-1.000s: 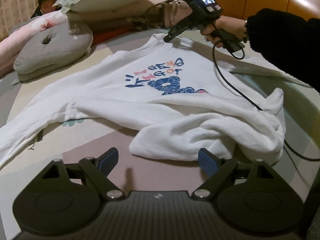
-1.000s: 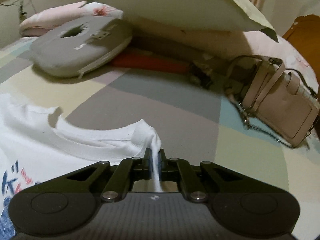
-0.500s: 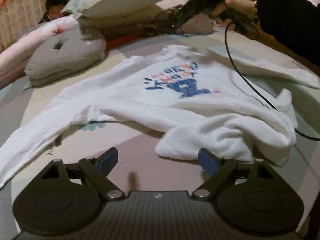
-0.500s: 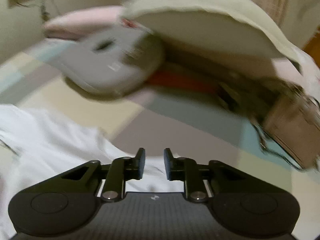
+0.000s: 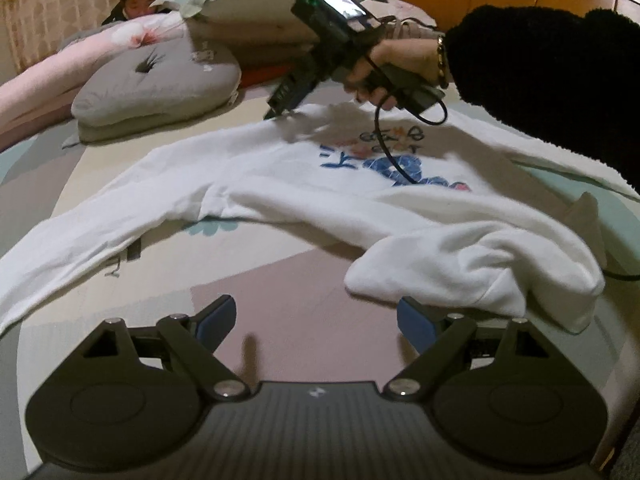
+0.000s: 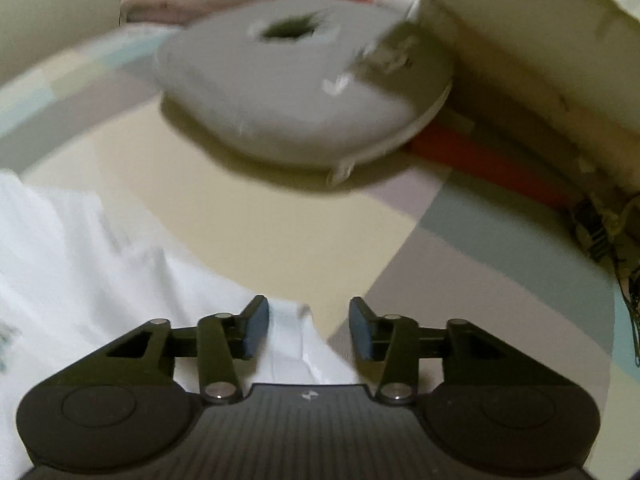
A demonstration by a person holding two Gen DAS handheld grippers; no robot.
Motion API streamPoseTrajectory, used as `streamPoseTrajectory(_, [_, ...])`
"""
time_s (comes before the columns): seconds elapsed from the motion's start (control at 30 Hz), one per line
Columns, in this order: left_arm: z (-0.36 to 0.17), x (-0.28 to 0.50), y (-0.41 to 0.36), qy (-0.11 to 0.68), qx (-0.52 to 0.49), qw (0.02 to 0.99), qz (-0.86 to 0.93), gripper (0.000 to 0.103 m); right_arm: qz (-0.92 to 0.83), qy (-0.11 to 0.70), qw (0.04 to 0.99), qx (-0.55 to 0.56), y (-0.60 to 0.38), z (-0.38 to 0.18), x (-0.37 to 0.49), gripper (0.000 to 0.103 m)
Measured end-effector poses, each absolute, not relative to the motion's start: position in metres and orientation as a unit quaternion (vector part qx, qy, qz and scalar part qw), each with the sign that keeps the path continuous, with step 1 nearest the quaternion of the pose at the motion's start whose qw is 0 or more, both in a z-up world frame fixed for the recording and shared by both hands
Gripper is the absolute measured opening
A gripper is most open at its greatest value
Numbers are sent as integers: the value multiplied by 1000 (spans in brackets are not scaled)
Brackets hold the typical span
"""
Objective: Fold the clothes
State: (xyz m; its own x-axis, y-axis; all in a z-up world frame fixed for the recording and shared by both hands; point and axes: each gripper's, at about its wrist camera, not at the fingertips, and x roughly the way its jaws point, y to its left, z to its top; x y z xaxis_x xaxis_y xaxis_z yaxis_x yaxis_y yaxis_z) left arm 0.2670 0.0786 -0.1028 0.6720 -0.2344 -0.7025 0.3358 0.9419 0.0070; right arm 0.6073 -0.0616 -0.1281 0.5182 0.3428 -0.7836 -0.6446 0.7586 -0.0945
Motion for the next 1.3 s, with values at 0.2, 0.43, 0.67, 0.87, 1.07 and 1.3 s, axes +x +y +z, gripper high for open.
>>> streamPoseTrajectory(0.2, [-111,268,83,379,59,910,-156,88,314,375,840,-237,-51,-129,581,20])
streamPoseTrajectory(0.43, [-110,267,87,375,51,912,-157,88,273,331,880,-205,-42,-116,604,10])
streamPoseTrajectory(0.67, [-110,266,96,374,45,914,-150,88,248,348,881,-201,-31,-132,619,17])
streamPoseTrajectory(0.87, [-107,265,103,372,50,916,-141,88,284,349,871,-196,-31,-100,594,28])
streamPoseTrajectory(1.07, [-99,260,116,376,55,918,-116,88,302,367,853,-217,-55,-71,544,40])
streamPoseTrajectory(1.3, [-78,291,137,366,66,924,-87,88,289,389,857,-172,-107,-50,453,59])
